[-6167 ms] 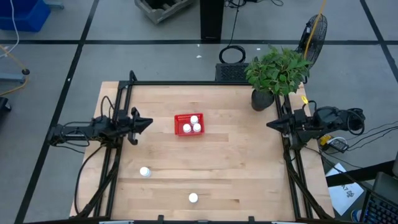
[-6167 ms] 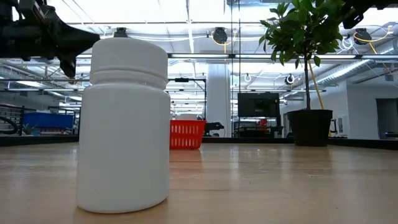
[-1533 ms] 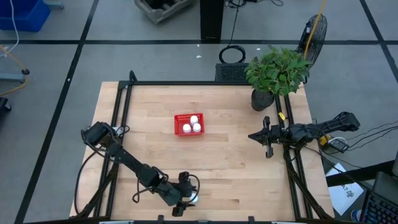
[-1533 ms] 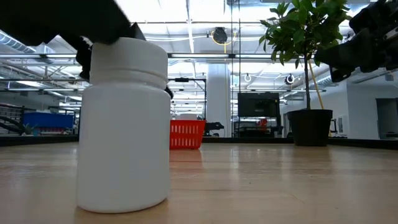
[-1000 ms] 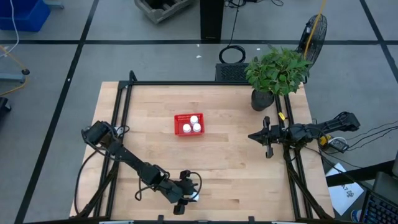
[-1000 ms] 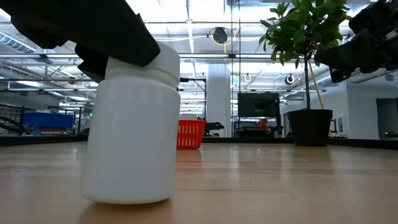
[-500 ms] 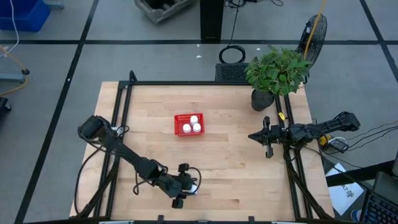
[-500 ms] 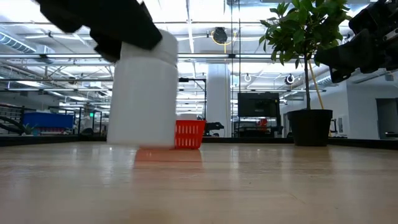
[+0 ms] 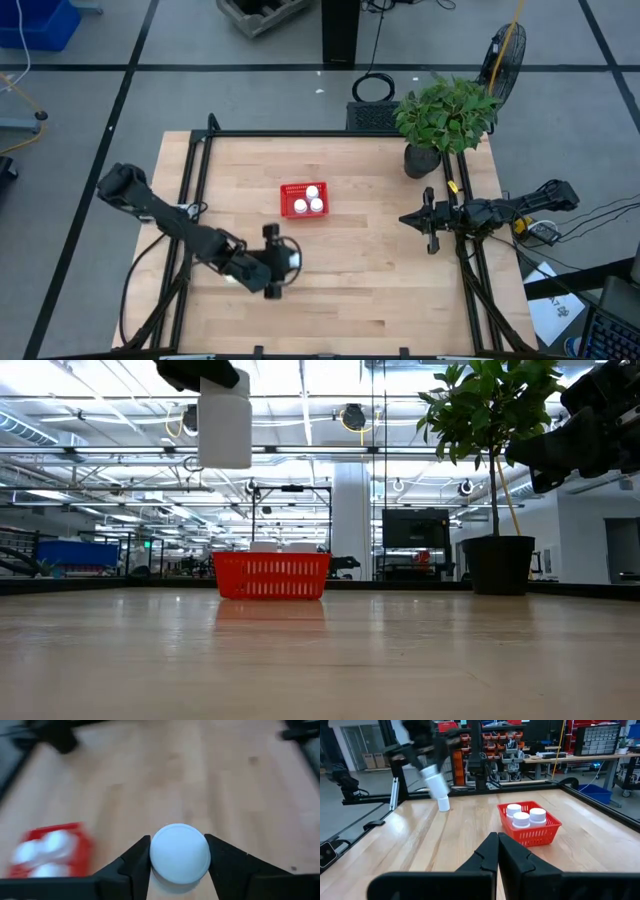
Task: Pick and place pill bottles into a basket
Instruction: Put the white pill bottle into the red basket
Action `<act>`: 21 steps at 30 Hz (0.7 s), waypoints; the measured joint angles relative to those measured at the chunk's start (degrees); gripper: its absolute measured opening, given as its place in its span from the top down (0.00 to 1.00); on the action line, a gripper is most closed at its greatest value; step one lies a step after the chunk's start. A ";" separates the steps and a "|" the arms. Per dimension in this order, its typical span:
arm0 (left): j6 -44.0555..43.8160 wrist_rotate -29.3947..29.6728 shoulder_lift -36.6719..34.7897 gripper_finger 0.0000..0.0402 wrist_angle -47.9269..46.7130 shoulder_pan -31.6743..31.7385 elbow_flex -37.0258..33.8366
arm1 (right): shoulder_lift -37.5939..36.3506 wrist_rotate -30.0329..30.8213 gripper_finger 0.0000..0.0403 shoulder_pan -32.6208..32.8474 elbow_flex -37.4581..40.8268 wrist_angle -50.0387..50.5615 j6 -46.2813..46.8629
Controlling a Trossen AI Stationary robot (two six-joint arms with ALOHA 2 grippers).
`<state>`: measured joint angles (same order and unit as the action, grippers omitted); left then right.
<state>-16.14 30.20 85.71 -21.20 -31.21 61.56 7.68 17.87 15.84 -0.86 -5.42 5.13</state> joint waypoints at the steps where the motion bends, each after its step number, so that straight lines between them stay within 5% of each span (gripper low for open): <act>1: 0.14 1.25 -1.05 0.58 -1.67 0.70 0.00 | 0.02 0.00 1.00 0.01 0.00 -0.02 0.00; 13: 9.54 3.86 -6.40 0.55 -6.20 15.63 0.02 | 0.00 0.00 1.00 0.01 0.00 0.02 0.00; 21: 13.18 -9.31 -6.33 0.59 -3.70 30.20 -1.92 | 0.00 0.00 1.00 0.02 0.00 0.02 0.00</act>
<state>-2.96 20.89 79.38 -24.91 -1.02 59.64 7.68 17.87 15.86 -0.86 -5.41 5.13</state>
